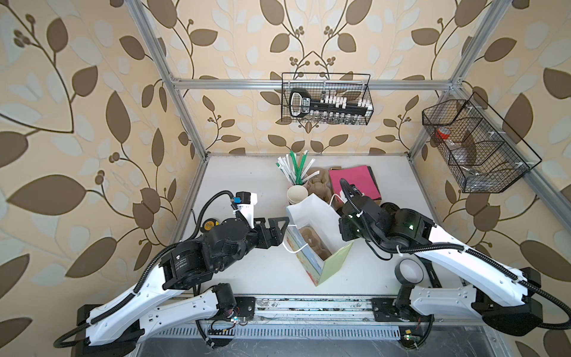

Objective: Pack the takeout coffee
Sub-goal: 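Stand the white bag upright on the table with both grippers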

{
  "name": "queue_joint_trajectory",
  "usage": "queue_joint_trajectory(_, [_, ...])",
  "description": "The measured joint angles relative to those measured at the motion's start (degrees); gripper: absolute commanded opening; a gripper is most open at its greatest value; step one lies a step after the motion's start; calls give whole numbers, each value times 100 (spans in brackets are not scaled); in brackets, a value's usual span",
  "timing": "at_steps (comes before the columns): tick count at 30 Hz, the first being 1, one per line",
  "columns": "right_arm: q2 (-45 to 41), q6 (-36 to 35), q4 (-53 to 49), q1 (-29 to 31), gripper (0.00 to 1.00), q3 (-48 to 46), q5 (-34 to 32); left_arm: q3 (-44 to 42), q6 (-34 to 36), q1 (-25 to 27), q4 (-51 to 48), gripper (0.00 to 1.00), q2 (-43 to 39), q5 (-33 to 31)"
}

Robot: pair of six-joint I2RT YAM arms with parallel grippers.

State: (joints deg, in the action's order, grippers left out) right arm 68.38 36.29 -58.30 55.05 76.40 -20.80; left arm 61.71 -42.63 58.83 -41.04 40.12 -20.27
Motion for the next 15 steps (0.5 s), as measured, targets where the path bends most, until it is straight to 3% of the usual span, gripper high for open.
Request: queue_joint_trajectory(15, [-330, -184, -33, -1130, 5, -103, 52, 369, 1421, 0, -501, 99, 94, -1360])
